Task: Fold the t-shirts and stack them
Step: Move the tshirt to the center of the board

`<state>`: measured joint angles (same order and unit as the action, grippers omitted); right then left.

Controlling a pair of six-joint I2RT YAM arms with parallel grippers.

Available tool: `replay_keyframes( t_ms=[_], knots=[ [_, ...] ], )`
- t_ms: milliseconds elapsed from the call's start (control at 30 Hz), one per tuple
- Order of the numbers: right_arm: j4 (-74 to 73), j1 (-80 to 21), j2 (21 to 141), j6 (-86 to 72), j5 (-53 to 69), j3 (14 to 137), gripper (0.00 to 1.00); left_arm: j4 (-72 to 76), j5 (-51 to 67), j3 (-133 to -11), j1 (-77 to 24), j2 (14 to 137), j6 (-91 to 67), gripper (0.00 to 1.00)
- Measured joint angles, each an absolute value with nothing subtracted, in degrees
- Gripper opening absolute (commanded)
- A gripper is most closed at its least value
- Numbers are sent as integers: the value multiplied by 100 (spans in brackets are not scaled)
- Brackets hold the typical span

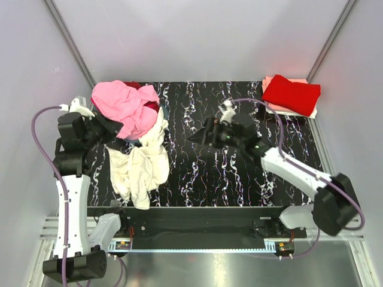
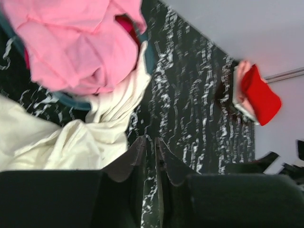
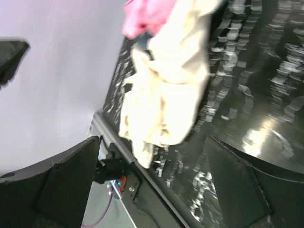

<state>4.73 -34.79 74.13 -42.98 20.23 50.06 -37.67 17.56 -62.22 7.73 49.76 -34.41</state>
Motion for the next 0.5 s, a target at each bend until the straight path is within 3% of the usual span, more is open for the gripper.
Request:
replay_keyframes(
  t_ms=[100, 200, 233, 267, 500],
  knots=[
    [484, -3903, 8051, -4222, 2078, 5566, 100, -3623, 1946, -6615, 770, 5013, -3555, 20],
    [257, -4182, 8921, -4189, 2078, 6082, 100, -3472, 1990, -6886, 764, 5037, -3581, 40],
    [69, -4303, 9288, -4132, 2045, 6359, 100, -3463, 1970, -6906, 762, 5035, -3573, 54],
    [-78, -4348, 9601, -4082, 2001, 6587, 100, -3483, 1916, -6906, 762, 5037, -3544, 58],
    [-1382, -5019, 11758, -3573, 1826, 8724, 100, -3835, 1365, -6696, 803, 5771, -3242, 61]
  ],
)
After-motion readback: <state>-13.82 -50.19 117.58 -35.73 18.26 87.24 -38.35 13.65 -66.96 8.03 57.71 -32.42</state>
